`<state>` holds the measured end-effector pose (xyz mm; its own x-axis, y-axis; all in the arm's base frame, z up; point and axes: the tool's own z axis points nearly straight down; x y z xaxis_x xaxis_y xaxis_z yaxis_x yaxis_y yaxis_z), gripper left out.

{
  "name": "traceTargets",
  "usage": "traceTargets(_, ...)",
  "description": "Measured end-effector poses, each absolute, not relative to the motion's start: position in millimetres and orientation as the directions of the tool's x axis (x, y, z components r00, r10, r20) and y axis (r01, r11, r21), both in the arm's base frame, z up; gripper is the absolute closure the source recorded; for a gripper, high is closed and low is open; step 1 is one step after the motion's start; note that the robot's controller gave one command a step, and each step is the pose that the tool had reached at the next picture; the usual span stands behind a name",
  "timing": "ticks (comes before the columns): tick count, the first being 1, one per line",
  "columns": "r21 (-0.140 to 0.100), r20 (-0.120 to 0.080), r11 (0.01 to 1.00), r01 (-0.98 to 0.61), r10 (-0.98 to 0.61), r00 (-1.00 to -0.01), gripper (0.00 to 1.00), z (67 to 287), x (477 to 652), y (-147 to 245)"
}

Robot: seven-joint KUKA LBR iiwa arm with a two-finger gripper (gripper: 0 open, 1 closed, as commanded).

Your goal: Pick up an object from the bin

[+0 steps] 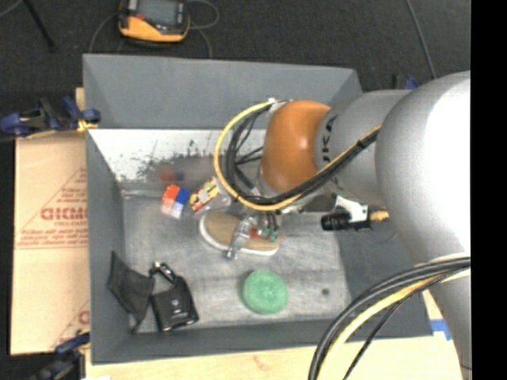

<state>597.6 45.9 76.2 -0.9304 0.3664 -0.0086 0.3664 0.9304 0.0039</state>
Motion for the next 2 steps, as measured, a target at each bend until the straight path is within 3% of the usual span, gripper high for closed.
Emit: traceTargets(2, -0.002, 0.005, 0.930, 0.366, 0.366, -0.930, 1.00, 90.4, 594.6, 45.3)
